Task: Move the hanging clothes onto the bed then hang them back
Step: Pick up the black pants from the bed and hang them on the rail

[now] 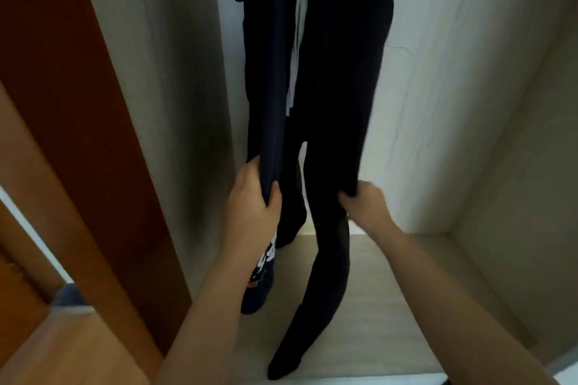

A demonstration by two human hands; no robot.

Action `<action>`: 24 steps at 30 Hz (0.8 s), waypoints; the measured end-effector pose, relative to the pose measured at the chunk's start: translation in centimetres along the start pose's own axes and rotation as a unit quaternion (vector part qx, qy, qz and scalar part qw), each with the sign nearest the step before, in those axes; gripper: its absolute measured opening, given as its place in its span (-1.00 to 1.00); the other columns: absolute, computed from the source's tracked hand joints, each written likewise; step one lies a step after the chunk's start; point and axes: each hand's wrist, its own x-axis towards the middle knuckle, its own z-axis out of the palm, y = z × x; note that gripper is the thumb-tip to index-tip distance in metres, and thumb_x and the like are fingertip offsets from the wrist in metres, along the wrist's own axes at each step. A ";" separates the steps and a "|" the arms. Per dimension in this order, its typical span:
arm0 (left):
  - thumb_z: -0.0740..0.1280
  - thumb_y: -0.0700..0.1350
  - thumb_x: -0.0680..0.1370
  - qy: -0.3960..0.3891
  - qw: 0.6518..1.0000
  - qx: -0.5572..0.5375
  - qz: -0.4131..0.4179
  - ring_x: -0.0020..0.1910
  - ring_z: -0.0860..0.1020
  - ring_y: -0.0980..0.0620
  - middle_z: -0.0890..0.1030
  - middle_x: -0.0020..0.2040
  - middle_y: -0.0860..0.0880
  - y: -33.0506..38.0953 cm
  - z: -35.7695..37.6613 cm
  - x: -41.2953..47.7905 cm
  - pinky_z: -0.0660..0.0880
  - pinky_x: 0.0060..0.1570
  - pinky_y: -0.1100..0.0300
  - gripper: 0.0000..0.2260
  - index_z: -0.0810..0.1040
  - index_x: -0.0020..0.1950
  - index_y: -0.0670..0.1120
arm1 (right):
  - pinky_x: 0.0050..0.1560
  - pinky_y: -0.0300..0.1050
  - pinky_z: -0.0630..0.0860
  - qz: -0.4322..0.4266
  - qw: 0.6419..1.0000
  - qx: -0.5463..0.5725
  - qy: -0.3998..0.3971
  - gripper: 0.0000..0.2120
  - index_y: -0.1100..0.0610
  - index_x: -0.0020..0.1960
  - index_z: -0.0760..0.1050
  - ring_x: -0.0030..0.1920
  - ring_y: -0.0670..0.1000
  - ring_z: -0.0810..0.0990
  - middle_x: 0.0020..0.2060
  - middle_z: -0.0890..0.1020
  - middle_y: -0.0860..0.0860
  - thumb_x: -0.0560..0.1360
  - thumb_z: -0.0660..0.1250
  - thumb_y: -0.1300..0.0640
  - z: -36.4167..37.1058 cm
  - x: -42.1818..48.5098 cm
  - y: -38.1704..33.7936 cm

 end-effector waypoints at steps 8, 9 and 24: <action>0.24 -0.20 0.54 -0.014 0.999 -0.014 -0.041 -0.01 0.42 0.20 0.45 0.06 0.08 -2.1 1.0 -0.9 0.33 -0.17 0.65 -0.67 0.38 0.31 -0.10 | -0.22 -0.12 0.33 0.016 0.998 -0.055 -0.013 -0.76 0.38 0.05 0.51 0.00 0.26 0.59 -0.03 0.62 0.32 0.53 0.18 0.24 2.4 -2.1 1.8; 0.24 -0.20 0.54 -0.016 0.998 -0.020 -0.049 -0.02 0.43 0.19 0.45 0.04 0.09 -2.3 1.3 -0.9 0.33 -0.17 0.66 -0.68 0.39 0.30 -0.10 | -0.31 -0.18 0.30 -0.006 0.998 -0.046 -0.050 -0.77 0.39 0.02 0.52 -0.06 0.23 0.60 -0.08 0.63 0.29 0.52 0.20 0.25 3.4 -2.5 1.4; 0.38 0.01 0.40 -0.123 0.971 0.023 -0.204 0.35 0.33 0.04 0.32 0.36 -0.02 -8.7 0.8 -13.0 0.31 0.36 0.13 -0.33 0.16 0.44 -0.04 | -0.06 -0.14 0.40 0.240 0.948 -0.003 -0.211 -0.47 0.24 0.37 0.26 0.15 0.15 0.55 0.23 0.52 0.17 0.49 0.32 0.09 10.9 -13.5 13.8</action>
